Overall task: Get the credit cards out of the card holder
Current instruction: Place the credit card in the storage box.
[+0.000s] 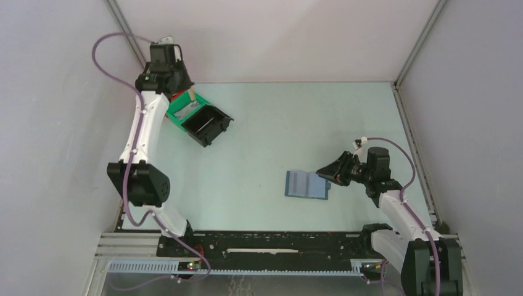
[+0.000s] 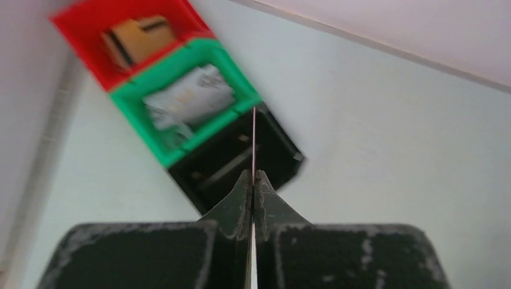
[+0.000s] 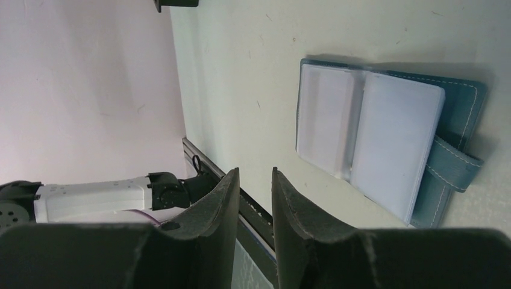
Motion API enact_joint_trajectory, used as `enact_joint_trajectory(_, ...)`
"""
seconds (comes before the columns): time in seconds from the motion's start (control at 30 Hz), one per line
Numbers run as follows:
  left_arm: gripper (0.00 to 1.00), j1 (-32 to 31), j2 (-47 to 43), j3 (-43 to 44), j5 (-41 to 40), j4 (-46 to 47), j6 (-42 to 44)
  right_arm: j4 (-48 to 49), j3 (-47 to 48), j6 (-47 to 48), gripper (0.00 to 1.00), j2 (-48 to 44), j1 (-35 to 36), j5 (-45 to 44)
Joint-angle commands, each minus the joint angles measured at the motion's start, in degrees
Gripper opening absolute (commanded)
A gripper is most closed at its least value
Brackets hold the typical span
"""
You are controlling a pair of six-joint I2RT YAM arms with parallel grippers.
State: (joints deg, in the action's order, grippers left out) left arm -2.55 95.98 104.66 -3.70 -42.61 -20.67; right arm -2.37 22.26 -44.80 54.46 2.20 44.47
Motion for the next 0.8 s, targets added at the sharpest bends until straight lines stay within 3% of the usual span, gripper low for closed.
enact_joint_trajectory(0.0,0.00,-0.3,8.2,11.0,-16.3,-8.7,20.9,-0.8,3.3,2.8,0.35,2.0,-0.5,1.6)
enact_joint_trajectory(0.2,0.00,-0.3,19.1,21.7,-31.1,-5.3,37.8,-6.2,6.6,5.2,0.36,4.1,-1.0,0.8)
enact_joint_trajectory(0.33,0.00,-0.3,23.5,21.8,-38.7,3.8,47.6,-6.8,8.8,4.0,0.36,6.9,-1.1,1.4)
enact_joint_trajectory(0.57,0.00,-0.1,33.2,20.7,-44.7,18.3,64.8,-10.4,14.4,4.3,0.36,12.4,-1.0,1.3)
enact_joint_trajectory(0.77,0.00,1.3,39.2,21.7,-43.9,26.9,71.7,-9.7,18.0,1.0,0.36,15.8,-0.4,1.0)
